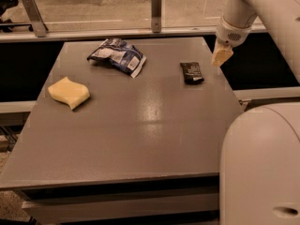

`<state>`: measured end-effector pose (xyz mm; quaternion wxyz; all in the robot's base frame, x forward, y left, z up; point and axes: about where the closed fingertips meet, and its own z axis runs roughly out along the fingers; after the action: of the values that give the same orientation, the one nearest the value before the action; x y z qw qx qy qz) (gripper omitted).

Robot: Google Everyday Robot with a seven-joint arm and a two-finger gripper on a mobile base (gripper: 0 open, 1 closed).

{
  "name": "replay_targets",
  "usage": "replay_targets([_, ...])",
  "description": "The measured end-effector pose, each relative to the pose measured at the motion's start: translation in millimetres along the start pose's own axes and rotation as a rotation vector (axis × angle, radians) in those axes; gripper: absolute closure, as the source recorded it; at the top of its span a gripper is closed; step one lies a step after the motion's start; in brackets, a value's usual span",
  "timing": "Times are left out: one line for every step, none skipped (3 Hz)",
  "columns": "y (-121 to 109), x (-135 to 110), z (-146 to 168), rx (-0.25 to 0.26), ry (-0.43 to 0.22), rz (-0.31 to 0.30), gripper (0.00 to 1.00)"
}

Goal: Move rxbar chocolate near blue chip bag

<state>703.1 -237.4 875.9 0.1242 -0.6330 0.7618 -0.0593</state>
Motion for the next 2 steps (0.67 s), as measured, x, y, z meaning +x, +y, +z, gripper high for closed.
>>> replay_targets([2.3,-2.0,3.4,0.000,0.006,-0.010,1.00])
replay_targets([4.6,-8.0,10.0,-0.007,0.005,-0.024,1.00])
